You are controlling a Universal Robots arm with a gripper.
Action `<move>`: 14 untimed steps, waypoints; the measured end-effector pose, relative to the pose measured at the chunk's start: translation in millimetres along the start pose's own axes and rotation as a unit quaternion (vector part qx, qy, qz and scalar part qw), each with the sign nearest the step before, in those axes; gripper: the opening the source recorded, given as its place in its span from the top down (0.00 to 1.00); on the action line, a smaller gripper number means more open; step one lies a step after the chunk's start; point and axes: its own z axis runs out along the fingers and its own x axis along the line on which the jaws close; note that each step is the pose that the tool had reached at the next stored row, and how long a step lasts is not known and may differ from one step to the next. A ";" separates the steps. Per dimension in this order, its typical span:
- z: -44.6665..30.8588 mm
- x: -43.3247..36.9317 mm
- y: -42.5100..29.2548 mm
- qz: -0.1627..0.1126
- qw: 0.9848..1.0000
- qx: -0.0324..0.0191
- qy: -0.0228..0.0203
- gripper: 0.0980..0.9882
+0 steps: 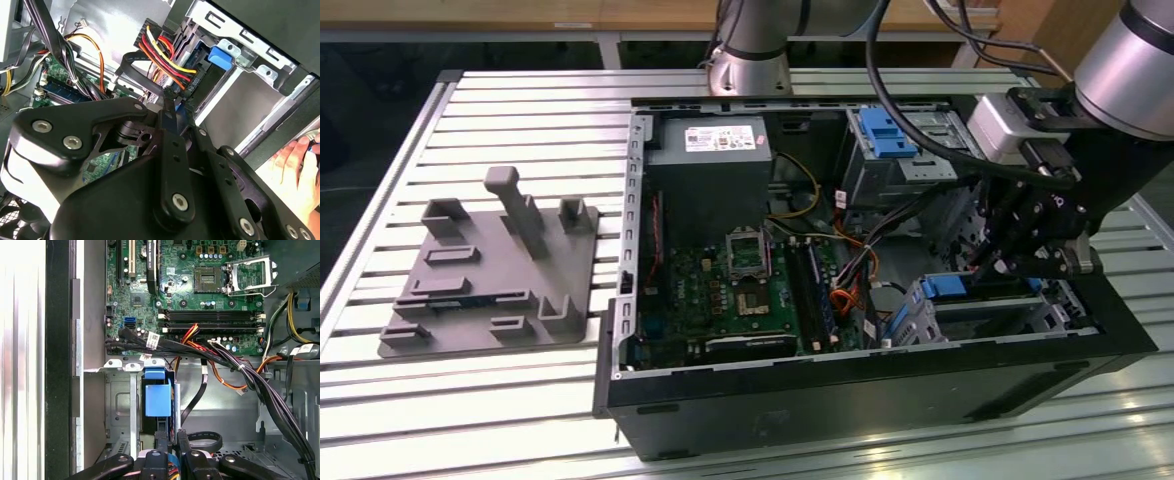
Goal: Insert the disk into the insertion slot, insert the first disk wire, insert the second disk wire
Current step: 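Insert the second disk wire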
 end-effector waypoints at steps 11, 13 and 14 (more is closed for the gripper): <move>-2.1 0.1 2.8 -0.031 1.000 0.000 0.001 0.89; -2.1 0.1 2.8 -0.039 0.999 0.000 0.001 0.89; -2.1 0.1 2.8 -0.039 0.999 0.000 0.001 0.89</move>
